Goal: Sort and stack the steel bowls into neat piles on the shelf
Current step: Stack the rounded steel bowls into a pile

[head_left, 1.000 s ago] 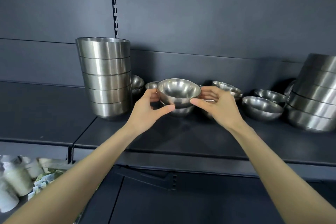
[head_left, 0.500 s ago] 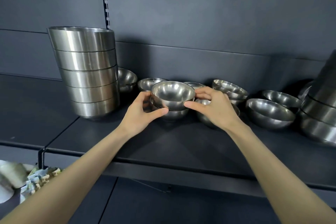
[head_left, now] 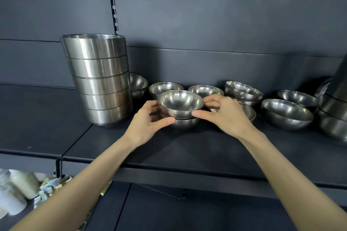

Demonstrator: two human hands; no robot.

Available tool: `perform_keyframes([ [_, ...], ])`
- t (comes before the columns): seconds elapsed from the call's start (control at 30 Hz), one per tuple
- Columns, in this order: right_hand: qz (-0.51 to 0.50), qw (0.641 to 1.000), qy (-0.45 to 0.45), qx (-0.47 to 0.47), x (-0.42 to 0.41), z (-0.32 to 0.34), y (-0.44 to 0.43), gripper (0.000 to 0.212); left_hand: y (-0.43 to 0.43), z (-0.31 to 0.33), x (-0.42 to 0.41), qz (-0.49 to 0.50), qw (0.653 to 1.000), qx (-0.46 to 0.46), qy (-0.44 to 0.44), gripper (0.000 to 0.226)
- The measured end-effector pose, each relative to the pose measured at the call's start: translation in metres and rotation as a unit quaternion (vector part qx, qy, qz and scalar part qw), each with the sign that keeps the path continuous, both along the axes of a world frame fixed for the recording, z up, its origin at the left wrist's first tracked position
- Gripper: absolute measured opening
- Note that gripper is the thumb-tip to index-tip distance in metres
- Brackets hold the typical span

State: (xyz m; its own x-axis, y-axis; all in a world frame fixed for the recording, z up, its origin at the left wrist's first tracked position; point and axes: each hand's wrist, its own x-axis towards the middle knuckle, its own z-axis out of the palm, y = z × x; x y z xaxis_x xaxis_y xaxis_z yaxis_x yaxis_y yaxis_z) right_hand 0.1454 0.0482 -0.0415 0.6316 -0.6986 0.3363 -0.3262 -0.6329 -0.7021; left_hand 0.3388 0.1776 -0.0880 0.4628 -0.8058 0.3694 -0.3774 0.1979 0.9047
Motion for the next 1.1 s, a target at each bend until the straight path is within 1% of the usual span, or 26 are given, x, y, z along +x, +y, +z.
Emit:
perform_keyframes([
  [0.07,-0.007,1.000,-0.005,-0.004,0.002,0.000,0.007,0.045,0.008,0.002,0.002,0.000,1.000,0.006,-0.008,0.052],
  [0.2,-0.015,1.000,-0.009,-0.010,0.005,-0.004,0.024,0.060,0.023,0.004,0.005,0.006,1.000,0.002,-0.019,0.053],
  [0.4,-0.026,0.996,-0.086,0.031,0.006,-0.019,0.040,0.067,0.037,-0.001,0.005,0.026,0.998,0.011,-0.049,0.047],
  [0.47,-0.017,0.991,-0.117,0.055,0.007,-0.023,0.044,0.065,0.038,-0.001,0.004,0.029,0.998,0.005,-0.056,0.042],
  [0.57,-0.008,0.987,-0.143,0.070,0.008,-0.029,0.048,0.058,0.038,-0.002,0.003,0.024,0.998,0.008,-0.057,0.040],
  [0.67,0.002,0.984,-0.163,0.072,0.008,-0.032,0.049,0.044,0.037,-0.002,0.003,0.020,0.998,0.013,-0.054,0.054],
  [0.73,0.003,0.982,-0.174,0.073,0.009,-0.035,0.049,0.038,0.037,-0.002,0.004,0.019,0.998,0.015,-0.055,0.061],
  [0.8,0.000,0.981,-0.182,0.071,0.009,-0.038,0.049,0.036,0.037,-0.002,0.004,0.019,0.998,0.016,-0.051,0.058],
  [0.87,-0.005,0.981,-0.184,0.062,0.010,-0.040,0.050,0.040,0.037,-0.001,0.004,0.018,0.999,0.015,-0.045,0.054],
  [0.97,-0.010,0.980,-0.192,0.047,0.011,-0.041,0.051,0.041,0.037,-0.003,0.005,0.019,0.999,0.015,-0.037,0.058],
  [1.1,-0.006,0.978,-0.206,0.042,0.011,-0.042,0.050,0.038,0.036,-0.004,0.007,0.014,0.999,0.018,-0.037,0.063],
])
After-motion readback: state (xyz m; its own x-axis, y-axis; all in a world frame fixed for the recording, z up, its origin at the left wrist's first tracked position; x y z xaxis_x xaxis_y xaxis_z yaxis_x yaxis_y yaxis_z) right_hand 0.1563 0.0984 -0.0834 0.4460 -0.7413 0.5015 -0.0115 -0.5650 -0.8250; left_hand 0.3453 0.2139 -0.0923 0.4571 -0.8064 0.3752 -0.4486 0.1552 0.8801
